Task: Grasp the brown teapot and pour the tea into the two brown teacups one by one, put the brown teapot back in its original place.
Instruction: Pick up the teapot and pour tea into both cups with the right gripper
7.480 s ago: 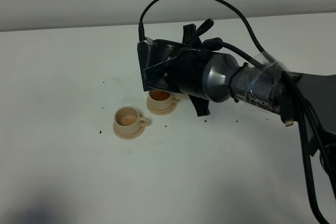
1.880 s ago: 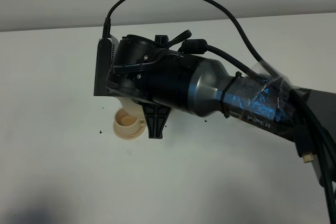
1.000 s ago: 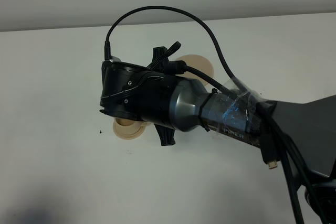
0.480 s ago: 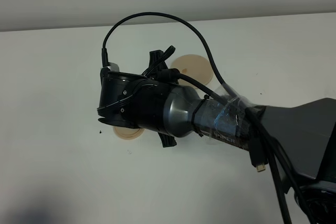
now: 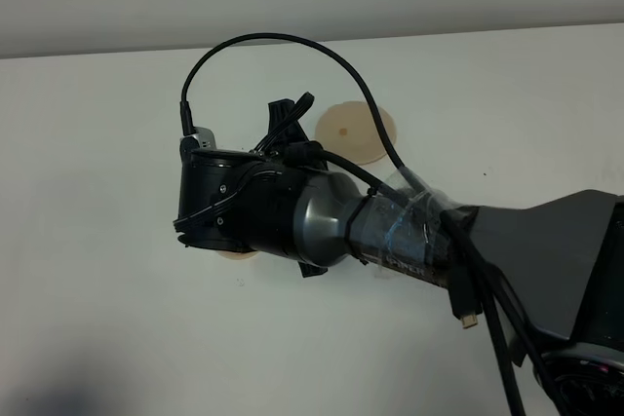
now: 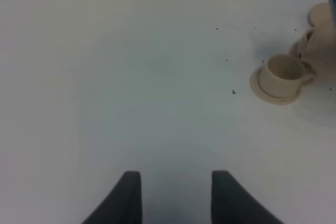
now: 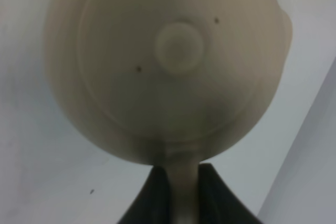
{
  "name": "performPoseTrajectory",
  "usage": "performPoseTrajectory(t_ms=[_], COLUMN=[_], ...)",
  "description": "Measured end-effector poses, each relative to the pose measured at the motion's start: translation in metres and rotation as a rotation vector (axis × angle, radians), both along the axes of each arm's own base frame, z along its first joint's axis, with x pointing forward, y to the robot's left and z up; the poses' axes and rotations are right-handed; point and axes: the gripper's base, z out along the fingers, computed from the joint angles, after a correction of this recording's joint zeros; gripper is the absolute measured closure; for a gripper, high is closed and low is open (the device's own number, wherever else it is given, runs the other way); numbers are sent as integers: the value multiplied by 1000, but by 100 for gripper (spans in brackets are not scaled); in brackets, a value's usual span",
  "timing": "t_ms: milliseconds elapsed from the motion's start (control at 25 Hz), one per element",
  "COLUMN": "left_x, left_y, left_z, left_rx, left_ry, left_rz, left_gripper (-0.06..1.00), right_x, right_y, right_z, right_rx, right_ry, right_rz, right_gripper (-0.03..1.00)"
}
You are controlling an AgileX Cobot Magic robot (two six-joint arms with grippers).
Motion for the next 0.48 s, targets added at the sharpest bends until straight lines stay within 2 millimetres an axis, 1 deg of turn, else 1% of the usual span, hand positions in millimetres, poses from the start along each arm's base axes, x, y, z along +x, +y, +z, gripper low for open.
performPoseTrajectory(t_ms=[480], left_x=[0], left_y=[0], left_z=[0], left_rx=[0], left_ry=[0], left_rz=[0], left_gripper=[58], right_x=[2], right_y=[0], right_z=[1], right_rx=[-30], right_ry=[-24], right_rz=[28], right_gripper=[84])
